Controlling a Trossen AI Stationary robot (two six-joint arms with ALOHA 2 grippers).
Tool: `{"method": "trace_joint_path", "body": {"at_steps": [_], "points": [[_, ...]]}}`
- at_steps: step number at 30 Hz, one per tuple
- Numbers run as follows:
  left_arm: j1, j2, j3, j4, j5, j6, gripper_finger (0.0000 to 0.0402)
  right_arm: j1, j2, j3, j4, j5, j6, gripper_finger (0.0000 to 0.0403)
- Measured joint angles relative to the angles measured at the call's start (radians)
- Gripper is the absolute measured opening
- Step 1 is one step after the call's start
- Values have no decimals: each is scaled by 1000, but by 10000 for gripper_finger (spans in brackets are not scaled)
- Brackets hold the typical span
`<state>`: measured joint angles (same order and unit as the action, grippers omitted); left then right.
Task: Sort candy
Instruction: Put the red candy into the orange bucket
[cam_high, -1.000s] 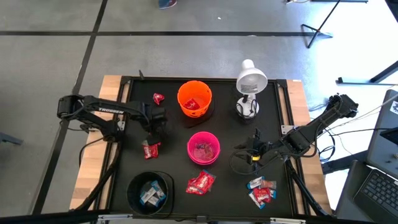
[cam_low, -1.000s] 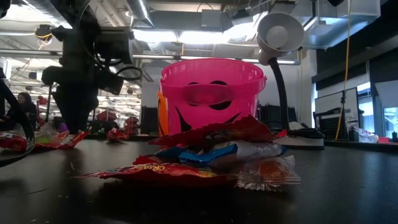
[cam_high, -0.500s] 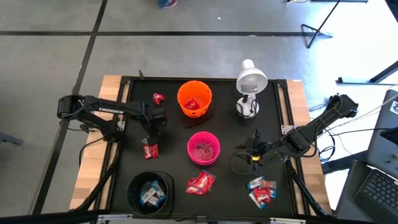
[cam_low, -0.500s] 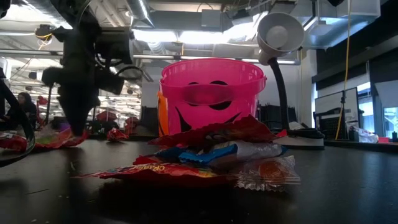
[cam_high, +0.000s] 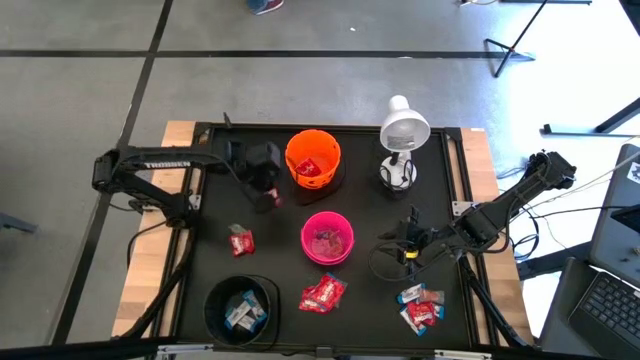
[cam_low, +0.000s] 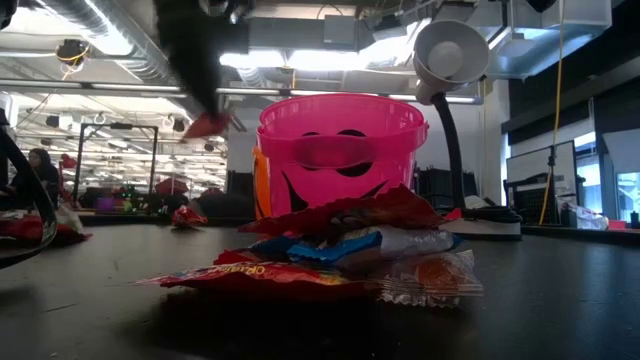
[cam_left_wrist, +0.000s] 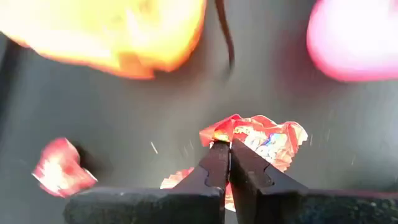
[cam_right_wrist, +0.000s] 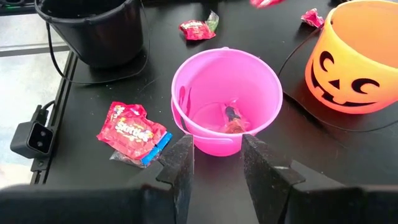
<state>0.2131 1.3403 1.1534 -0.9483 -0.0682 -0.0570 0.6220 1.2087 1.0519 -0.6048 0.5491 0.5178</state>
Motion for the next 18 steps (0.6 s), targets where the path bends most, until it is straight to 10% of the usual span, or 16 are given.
{"method": "trace_joint_path", "body": {"at_steps": [9,18], "points": [[32,-1,259,170,-87,145,0,-1,0,0,5,7,0,131],[202,70,266,390,80,178,0,0,0,0,34,8,3,131]]}}
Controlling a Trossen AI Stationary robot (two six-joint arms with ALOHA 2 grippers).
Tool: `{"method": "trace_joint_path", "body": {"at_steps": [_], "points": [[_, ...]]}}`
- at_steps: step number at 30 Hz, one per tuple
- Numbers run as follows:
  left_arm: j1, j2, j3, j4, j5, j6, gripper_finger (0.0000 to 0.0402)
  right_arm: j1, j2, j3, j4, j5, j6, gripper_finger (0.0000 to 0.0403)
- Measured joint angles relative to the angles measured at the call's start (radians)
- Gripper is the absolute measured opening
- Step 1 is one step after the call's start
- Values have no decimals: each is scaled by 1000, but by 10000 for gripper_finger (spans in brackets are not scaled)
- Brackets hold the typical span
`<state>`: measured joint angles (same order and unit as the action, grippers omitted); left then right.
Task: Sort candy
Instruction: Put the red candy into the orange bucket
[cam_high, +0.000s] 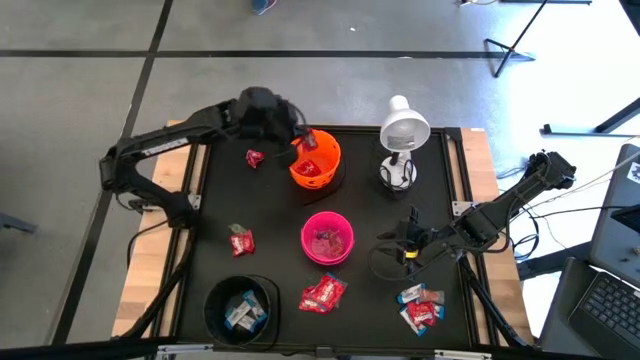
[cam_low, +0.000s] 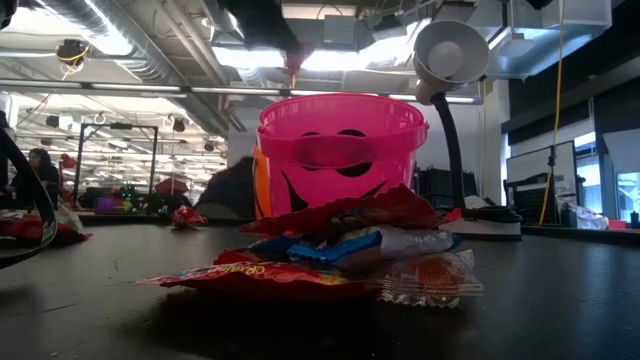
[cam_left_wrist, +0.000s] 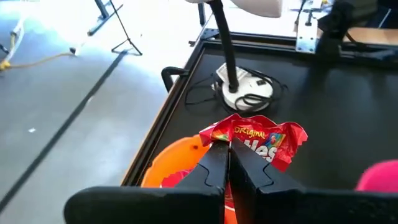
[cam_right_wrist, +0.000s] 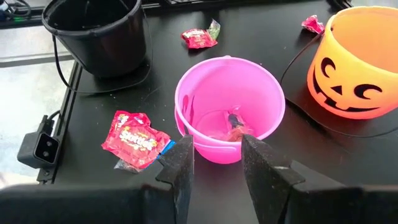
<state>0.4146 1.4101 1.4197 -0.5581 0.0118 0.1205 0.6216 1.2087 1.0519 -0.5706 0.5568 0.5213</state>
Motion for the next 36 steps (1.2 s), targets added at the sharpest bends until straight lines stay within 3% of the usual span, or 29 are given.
{"method": "trace_joint_path", "body": {"at_steps": [11,21,30,36], "points": [[120,231,-1,51,128,-11,0,0,0,0,-2,0,57,131],[152,266,-1,45,148,-38,5,0,0,0,-2,0,58,131],[152,266,3,4,174,-35,115,0,0,0,1,0,58,131],[149,265,129,-129,104,-35,166,0,0,0,-2,0,58,131]]}}
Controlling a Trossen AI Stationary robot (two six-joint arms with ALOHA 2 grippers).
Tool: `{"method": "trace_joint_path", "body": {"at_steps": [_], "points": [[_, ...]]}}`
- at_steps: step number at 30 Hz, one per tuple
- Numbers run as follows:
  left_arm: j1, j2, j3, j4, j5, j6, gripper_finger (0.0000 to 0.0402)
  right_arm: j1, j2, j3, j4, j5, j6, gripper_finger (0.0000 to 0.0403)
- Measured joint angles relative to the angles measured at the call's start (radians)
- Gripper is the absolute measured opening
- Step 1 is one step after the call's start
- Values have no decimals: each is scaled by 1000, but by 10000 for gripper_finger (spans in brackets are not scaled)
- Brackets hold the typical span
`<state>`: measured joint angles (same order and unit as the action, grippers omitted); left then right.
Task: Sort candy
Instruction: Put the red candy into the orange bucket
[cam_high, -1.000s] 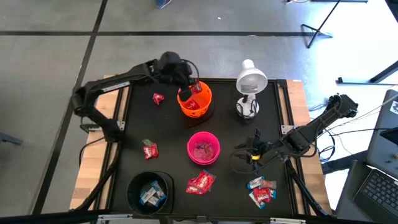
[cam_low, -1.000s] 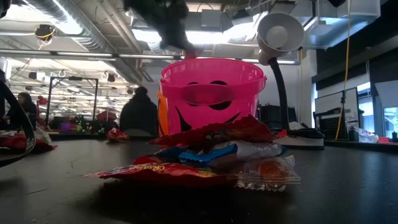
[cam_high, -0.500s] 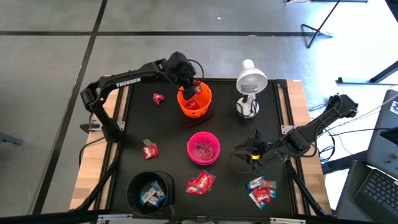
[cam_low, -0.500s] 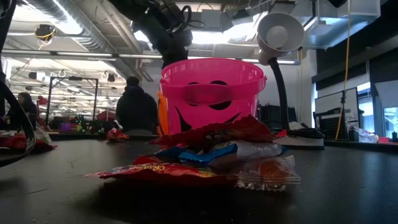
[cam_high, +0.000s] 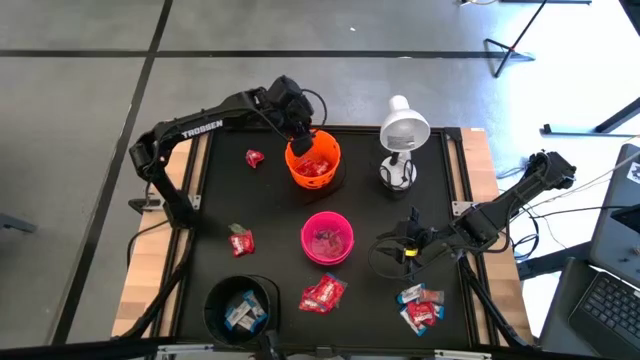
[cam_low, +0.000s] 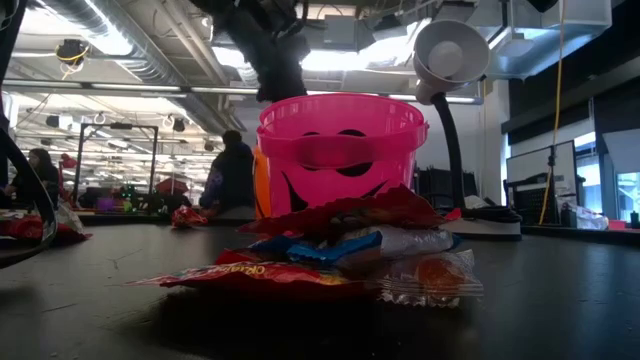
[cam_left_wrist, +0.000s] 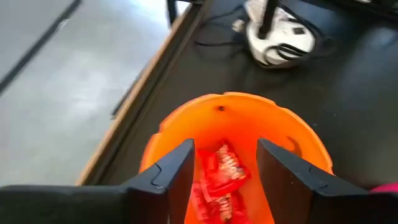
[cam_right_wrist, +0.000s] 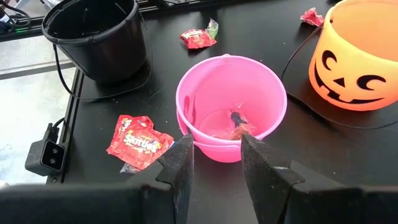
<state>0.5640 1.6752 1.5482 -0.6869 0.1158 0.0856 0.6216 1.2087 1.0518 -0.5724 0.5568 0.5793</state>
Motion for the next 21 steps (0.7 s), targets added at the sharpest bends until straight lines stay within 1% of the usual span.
{"method": "trace_joint_path", "body": {"at_steps": [6,12,15,17,21], "points": [[-22,-1,180,-153,-101,12,174,0,0,0,-2,0,0,131],[-48,-5,318,-308,-120,67,173,0,0,0,-2,0,0,131],[-40,-29,323,-366,-156,101,173,0,0,0,-2,0,0,131],[-19,-55,313,-387,-155,109,173,0,0,0,-3,0,0,131],[47,-121,237,-378,-134,109,173,0,0,0,-3,10,0,131]]}}
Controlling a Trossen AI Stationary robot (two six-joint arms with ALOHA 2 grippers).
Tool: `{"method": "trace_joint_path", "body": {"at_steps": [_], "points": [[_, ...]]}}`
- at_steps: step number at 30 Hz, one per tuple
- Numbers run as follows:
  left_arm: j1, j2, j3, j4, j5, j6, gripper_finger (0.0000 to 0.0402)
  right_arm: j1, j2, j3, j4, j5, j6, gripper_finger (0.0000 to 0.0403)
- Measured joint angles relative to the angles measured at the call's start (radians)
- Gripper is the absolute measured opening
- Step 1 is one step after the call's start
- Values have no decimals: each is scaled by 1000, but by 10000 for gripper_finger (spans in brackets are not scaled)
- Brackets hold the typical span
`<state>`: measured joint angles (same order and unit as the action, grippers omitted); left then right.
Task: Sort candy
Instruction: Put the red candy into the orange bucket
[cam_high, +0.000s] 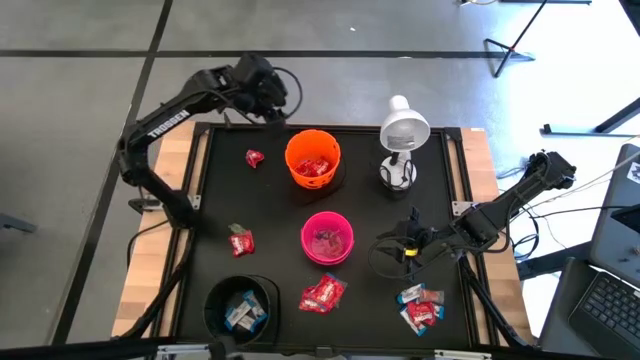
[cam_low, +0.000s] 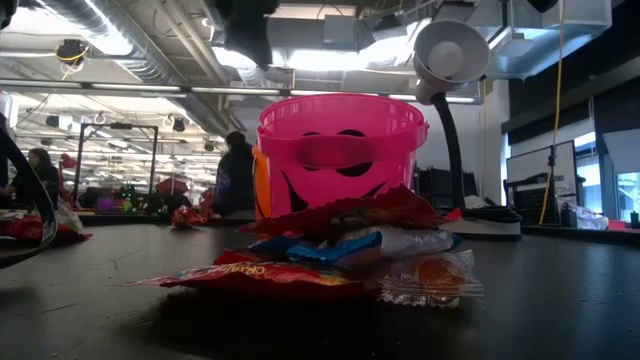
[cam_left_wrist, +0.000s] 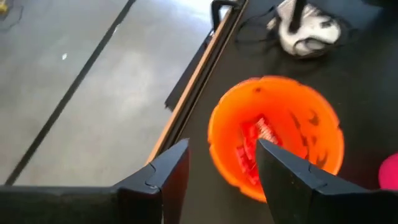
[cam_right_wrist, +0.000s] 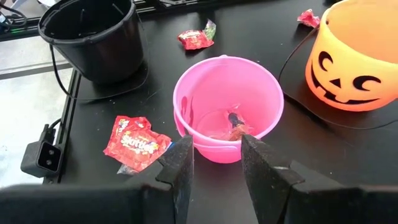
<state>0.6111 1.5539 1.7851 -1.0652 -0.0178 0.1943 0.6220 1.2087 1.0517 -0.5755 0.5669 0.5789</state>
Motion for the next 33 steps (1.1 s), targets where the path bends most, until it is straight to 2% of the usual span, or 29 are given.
{"method": "trace_joint_path", "body": {"at_steps": [3,7,13,17,23,29,33], "points": [[55,-52,-112,31,44,-4,173,0,0,0,0,1,0,131],[127,-102,-304,41,38,-4,173,0,0,0,0,9,0,131],[220,-108,-569,113,37,-40,173,0,0,0,0,9,0,131],[270,-100,-694,168,33,-54,178,0,0,0,-2,9,-6,131],[295,-101,-778,247,34,-83,213,0,0,0,-2,9,-11,131],[262,-101,-817,350,7,-159,254,0,0,0,-2,9,-11,131],[248,-69,-823,354,-11,-200,267,0,0,0,-2,9,-11,131]]}}
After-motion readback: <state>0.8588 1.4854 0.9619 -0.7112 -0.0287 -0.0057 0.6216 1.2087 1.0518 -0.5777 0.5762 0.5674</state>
